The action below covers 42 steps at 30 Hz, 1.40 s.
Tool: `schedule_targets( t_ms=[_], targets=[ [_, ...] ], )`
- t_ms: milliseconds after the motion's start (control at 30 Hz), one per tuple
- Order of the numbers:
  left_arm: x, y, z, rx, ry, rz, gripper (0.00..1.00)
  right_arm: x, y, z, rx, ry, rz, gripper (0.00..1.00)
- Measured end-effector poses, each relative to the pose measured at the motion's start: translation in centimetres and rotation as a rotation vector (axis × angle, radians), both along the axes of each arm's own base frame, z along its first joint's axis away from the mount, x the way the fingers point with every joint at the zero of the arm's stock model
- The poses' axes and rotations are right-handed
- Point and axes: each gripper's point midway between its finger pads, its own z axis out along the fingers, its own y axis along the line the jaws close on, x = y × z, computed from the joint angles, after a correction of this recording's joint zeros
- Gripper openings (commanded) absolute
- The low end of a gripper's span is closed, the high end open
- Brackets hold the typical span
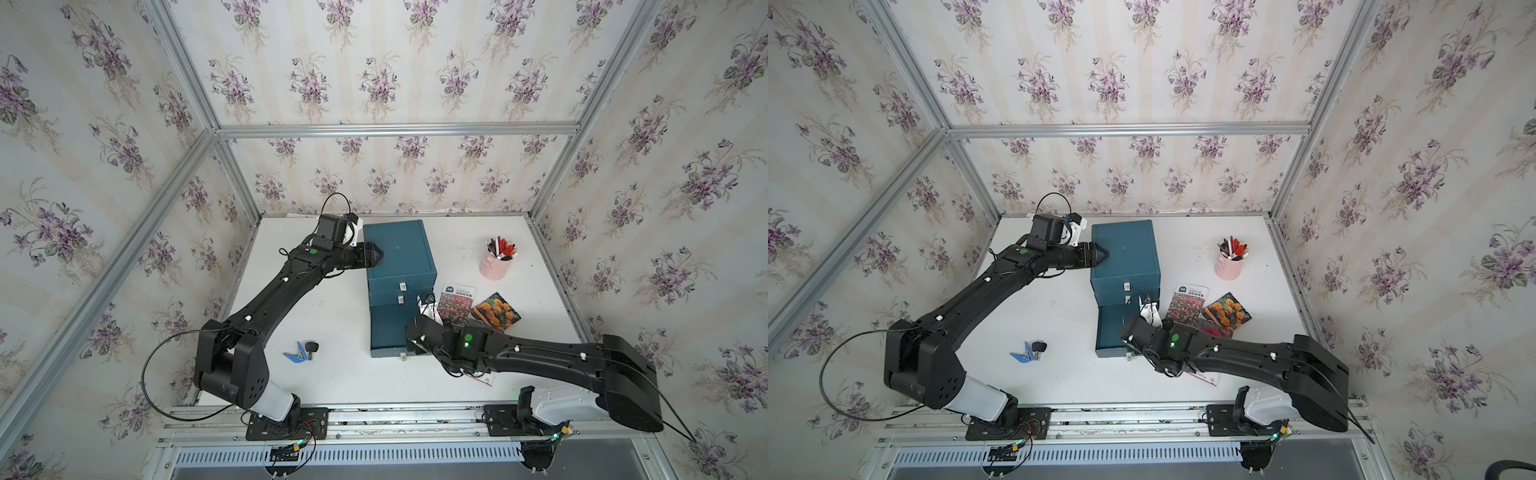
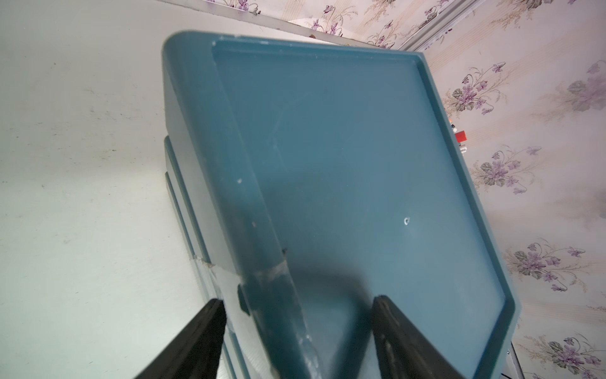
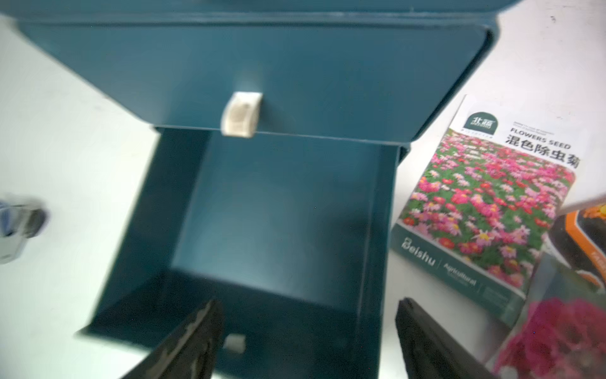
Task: Take the seed bags out of the drawer
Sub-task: Close the drawer in the storage box.
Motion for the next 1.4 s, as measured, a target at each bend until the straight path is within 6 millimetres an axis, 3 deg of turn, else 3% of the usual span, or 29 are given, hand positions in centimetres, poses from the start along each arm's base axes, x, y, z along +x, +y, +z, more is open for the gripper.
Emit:
schedule_targets(
  t_ms=[100, 200, 300, 400, 500, 700, 833, 1133, 1400],
  targets=[
    [0.1, 0.0, 0.1, 0.005, -0.003, -0.005, 0.73, -4.4, 0.9, 0.5, 0.065, 0.019, 0.099, 0.85],
    [0.1, 0.0, 0.1, 0.008, 0.001, -0.006, 0.73, -8.0, -0.1, -2.5, 0.056, 0.099, 0.159, 0.85],
    [0.1, 0.0, 0.0, 0.009, 0.002, -0.006, 0.73, -9.3, -1.6, -5.2, 0.049, 0.161, 0.156, 0.86],
    [0.1, 0.0, 0.0, 0.009, 0.001, -0.006, 0.72, -9.3, -1.3, -5.9, 0.105, 0.165, 0.151, 0.88],
    [0.2, 0.0, -0.1, 0.009, 0.0, -0.007, 0.72, -8.5, 0.1, -5.8, 0.162, 0.135, 0.153, 0.88],
    [0.2, 0.0, 0.0, 0.012, -0.005, -0.009, 0.72, -4.3, 1.5, -6.3, 0.186, 0.051, 0.098, 0.87],
    [0.2, 0.1, 0.1, 0.022, -0.009, -0.007, 0.72, -1.9, 2.7, -5.6, 0.206, -0.015, 0.093, 0.86],
    [0.2, 0.2, 0.1, 0.031, -0.017, -0.015, 0.71, 1.8, 5.4, -5.7, 0.182, -0.153, 0.156, 0.85],
    [0.0, 0.3, 0.2, 0.043, -0.024, -0.022, 0.69, 3.6, 8.3, -6.7, 0.088, -0.249, 0.232, 0.85]
  ],
)
